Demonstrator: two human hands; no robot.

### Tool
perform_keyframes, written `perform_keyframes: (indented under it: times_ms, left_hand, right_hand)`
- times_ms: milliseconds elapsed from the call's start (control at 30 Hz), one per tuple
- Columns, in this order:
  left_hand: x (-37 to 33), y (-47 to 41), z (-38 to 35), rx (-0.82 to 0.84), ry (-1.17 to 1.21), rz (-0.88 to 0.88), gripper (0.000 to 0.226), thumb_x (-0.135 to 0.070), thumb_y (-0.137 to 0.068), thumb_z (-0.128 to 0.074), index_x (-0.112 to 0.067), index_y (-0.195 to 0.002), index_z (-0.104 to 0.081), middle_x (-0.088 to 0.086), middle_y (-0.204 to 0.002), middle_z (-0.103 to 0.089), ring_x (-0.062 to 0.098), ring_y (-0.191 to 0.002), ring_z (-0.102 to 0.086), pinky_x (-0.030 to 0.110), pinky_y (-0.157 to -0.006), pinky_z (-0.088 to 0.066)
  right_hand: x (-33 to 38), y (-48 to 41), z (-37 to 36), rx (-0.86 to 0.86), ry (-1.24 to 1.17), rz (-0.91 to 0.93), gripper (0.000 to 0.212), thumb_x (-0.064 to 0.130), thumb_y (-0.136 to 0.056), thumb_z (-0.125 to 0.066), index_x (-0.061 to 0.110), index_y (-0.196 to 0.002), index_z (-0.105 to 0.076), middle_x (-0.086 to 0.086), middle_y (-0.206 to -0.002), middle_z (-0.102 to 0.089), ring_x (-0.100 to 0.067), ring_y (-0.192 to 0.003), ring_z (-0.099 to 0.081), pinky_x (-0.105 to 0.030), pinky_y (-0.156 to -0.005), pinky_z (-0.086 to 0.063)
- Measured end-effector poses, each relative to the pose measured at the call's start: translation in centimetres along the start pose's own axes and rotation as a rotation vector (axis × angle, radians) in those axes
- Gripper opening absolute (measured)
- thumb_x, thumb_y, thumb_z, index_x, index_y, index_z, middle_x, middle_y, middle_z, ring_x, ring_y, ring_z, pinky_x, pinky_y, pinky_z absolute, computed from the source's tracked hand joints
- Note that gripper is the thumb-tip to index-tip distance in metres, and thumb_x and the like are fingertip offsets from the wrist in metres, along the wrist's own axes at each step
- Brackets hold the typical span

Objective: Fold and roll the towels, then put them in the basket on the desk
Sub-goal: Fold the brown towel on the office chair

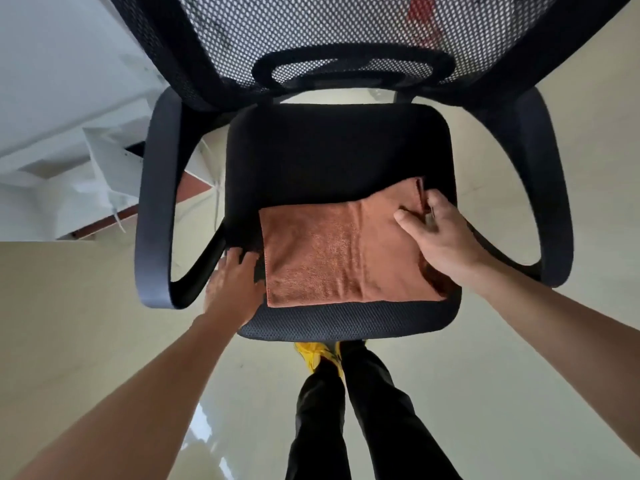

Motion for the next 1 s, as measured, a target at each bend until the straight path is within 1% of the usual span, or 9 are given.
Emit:
perform_keyframes:
  times_ms: [67,133,267,433,600,700,800,900,1000]
  left_hand:
    - [1.0,1.5,-1.1,0.046,0.033,0.038,0.043,-0.022,-0.085,-0.06,-0.013,-0.126,-0.052,0.011,-0.133,-0.044,0.033,-0.119,-0.046,0.047,-0.092,-0.045]
    - [2.2,2.7,-1.9,0.051,0.059,0.064,0.042,-0.02,-0.086,-0.06,-0.013,-0.127,-0.052,0.01,-0.132,-0.044,0.031,-0.118,-0.046,0.046,-0.092,-0.045]
    - [4.8,3.9,-2.5,0.01,0.131,0.086,0.04,-0.015,-0.087,-0.058,-0.008,-0.126,-0.054,0.013,-0.129,-0.048,0.033,-0.118,-0.049,0.046,-0.091,-0.045]
    - [7.5,4.7,-2.9,0.009,0.167,0.148,0.037,-0.02,-0.089,-0.056,-0.014,-0.125,-0.052,0.009,-0.129,-0.053,0.034,-0.116,-0.053,0.048,-0.092,-0.047]
    - [6.9,4.8,-2.1,-0.043,0.216,0.1,0.035,-0.017,-0.088,-0.057,-0.012,-0.123,-0.055,0.011,-0.116,-0.06,0.035,-0.103,-0.061,0.046,-0.086,-0.05]
    - [4.2,4.9,-0.8,-0.116,0.191,0.007,0.032,-0.014,-0.087,-0.06,-0.011,-0.118,-0.06,0.01,-0.114,-0.059,0.032,-0.099,-0.061,0.044,-0.08,-0.053]
    - [0.0,4.1,1.1,-0.279,0.131,-0.213,0.023,-0.008,-0.078,-0.068,-0.007,-0.102,-0.067,0.013,-0.103,-0.061,0.033,-0.091,-0.06,0.047,-0.069,-0.056]
    - [-5.1,2.5,1.6,-0.262,-0.002,-0.426,0.038,-0.02,-0.086,-0.063,-0.015,-0.123,-0.058,0.012,-0.13,-0.053,0.033,-0.12,-0.051,0.047,-0.094,-0.048]
    - [-5.9,-0.3,-0.2,-0.029,-0.207,-0.402,0.073,-0.041,-0.09,-0.057,-0.021,-0.15,-0.02,0.01,-0.16,-0.009,0.028,-0.147,-0.009,0.044,-0.115,-0.023]
  right_hand:
    - [1.4,0.2,-3.4,0.09,-0.115,-0.063,0.024,0.032,-0.089,-0.067,0.015,-0.101,-0.055,-0.002,-0.091,-0.065,-0.01,-0.08,-0.064,-0.021,-0.071,-0.051]
    - [2.5,0.2,-7.3,0.153,-0.162,-0.124,0.024,0.029,-0.088,-0.068,0.016,-0.102,-0.053,-0.004,-0.093,-0.064,-0.016,-0.078,-0.067,-0.027,-0.06,-0.056]
    - [3.8,-0.4,-14.2,0.214,-0.146,-0.204,0.028,0.021,-0.089,-0.067,0.015,-0.108,-0.047,-0.008,-0.092,-0.06,-0.018,-0.058,-0.067,-0.025,-0.044,-0.054]
    - [3.6,-1.3,-19.8,0.239,-0.016,-0.251,0.038,0.015,-0.087,-0.066,0.015,-0.115,-0.041,-0.011,-0.104,-0.056,-0.031,-0.071,-0.07,-0.042,-0.052,-0.06]
    - [3.7,-0.9,-21.4,0.376,0.006,-0.248,0.057,0.016,-0.081,-0.073,0.018,-0.13,-0.043,-0.008,-0.104,-0.06,-0.021,-0.074,-0.071,-0.035,-0.061,-0.061]
    - [3.9,-2.1,-17.1,0.18,-0.077,-0.154,0.032,0.018,-0.088,-0.065,0.017,-0.119,-0.056,-0.004,-0.096,-0.068,-0.014,-0.07,-0.072,-0.035,-0.065,-0.061]
    - [3.5,-3.3,-12.0,-0.044,-0.062,-0.092,0.011,0.016,-0.092,-0.056,0.02,-0.099,-0.063,-0.005,-0.09,-0.071,-0.012,-0.064,-0.071,-0.038,-0.066,-0.061]
    - [2.0,-3.9,-11.9,0.112,-0.105,-0.222,0.009,0.013,-0.093,-0.057,0.013,-0.093,-0.066,-0.01,-0.094,-0.071,-0.015,-0.069,-0.071,-0.034,-0.064,-0.059]
    - [0.9,-4.7,-12.9,0.248,-0.202,-0.327,0.012,0.007,-0.091,-0.063,0.01,-0.102,-0.066,-0.014,-0.108,-0.069,-0.021,-0.088,-0.07,-0.033,-0.074,-0.059]
Point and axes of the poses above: each hand's wrist, its own y-axis away from the middle knuckle, its own z-axis out of the back of the hand, x = y × z, the point moved 8 cm from there along -y, towards the middle knuckle
